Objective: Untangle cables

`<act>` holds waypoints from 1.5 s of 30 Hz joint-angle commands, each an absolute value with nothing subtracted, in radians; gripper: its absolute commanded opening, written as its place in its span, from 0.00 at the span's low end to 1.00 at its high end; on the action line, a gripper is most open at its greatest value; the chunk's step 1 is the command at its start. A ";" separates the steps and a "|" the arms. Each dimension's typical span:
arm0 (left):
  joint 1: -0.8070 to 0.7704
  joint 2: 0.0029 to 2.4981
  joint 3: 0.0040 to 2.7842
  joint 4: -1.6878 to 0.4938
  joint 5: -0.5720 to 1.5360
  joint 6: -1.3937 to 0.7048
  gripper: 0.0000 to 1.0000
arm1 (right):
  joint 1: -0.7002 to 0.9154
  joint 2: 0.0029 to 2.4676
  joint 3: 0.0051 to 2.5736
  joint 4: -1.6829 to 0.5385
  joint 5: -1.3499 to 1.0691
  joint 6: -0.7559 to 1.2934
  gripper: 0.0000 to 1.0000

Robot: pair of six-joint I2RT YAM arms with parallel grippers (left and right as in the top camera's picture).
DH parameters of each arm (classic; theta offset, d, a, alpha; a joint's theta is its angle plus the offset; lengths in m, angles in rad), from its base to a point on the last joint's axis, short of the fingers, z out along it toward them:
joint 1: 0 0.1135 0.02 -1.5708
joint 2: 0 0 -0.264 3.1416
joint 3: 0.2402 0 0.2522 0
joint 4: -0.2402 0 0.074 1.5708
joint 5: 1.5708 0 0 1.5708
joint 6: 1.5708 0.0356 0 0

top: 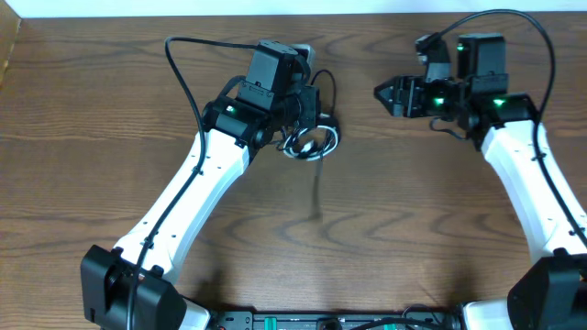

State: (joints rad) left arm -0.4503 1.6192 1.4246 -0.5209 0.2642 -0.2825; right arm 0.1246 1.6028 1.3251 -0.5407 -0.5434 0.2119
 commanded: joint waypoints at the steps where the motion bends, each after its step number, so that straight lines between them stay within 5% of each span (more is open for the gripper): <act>1: -0.448 1.589 1.444 -0.472 0.290 -0.320 0.07 | 0.169 1.620 1.344 -0.519 -0.550 0.307 0.68; 13: -0.448 1.460 1.444 -0.310 0.306 -0.320 0.08 | 0.186 1.650 1.344 -0.508 -0.536 0.279 0.74; 22: -0.448 1.444 1.444 -0.321 0.306 -0.320 0.07 | 0.224 1.682 1.344 -0.372 -0.595 0.461 0.76; 30: -0.448 1.444 1.444 -0.334 0.390 -0.320 0.07 | 0.308 1.690 1.344 -0.269 -0.603 0.368 0.77; 38: -0.448 1.428 1.444 -0.357 0.659 -0.321 0.08 | 0.299 1.776 1.344 -0.172 -0.255 0.453 0.67; 45: -0.430 1.358 1.444 -0.521 0.663 -0.319 0.08 | 0.157 1.836 1.344 -0.107 -0.237 0.456 0.58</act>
